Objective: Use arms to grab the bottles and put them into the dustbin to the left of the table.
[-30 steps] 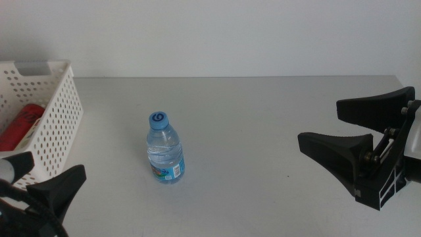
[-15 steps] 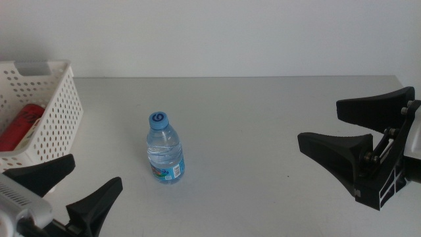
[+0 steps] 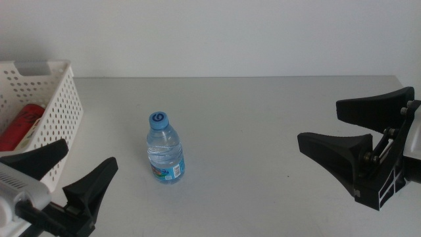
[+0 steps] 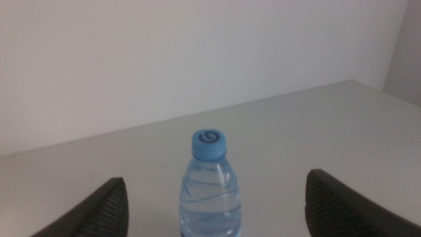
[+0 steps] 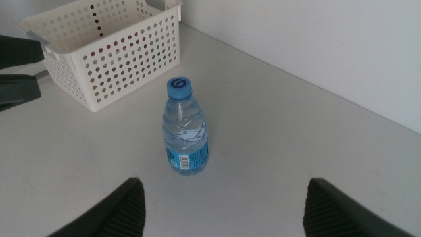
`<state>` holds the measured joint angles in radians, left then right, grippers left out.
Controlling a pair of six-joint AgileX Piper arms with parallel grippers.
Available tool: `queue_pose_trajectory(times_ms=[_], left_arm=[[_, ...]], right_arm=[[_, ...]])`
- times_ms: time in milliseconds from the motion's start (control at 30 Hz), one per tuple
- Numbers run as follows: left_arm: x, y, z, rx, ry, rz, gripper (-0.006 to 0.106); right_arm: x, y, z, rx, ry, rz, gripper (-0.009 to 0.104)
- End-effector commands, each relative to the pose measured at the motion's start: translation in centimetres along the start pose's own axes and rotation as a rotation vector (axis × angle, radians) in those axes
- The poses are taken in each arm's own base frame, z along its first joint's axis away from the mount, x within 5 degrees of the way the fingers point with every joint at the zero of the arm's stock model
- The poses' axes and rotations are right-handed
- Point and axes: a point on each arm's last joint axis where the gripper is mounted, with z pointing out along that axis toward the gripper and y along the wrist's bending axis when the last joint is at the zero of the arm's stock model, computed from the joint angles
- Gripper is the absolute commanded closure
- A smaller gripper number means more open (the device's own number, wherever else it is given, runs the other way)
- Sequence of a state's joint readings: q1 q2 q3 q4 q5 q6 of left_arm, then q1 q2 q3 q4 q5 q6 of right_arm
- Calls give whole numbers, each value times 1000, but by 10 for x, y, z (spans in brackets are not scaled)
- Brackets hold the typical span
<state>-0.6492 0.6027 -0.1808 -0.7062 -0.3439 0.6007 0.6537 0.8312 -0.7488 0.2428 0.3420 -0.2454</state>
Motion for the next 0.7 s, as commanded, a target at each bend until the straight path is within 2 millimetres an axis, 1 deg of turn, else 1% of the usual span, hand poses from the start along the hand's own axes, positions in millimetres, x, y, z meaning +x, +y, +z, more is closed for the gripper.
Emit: queue_pose_trajectory(times_ms=[0, 67, 167, 233, 400, 500, 667], left_arm=[[-19, 1, 1, -29, -138, 63, 11], [-24, -3, -1, 1, -249, 151, 11], [-25, -4, -7, 26, -378, 98, 11], [-19, -4, -7, 39, -389, 82, 11], [-10, -6, 1, 50, -311, 104, 11], [-6, -9, 10, 59, -265, 117, 11], [9, -12, 28, 72, -145, 43, 11]], right_arm=[[-14, -2, -5, 23, -102, -7, 34], [-14, -2, -5, 23, -102, -7, 34], [-14, -2, -5, 23, -102, -7, 34], [-14, -2, -5, 23, -102, -7, 34], [-14, -2, -5, 23, -102, -7, 34], [-14, -2, -5, 23, -102, -7, 34], [-14, -2, -5, 23, -102, -7, 34]])
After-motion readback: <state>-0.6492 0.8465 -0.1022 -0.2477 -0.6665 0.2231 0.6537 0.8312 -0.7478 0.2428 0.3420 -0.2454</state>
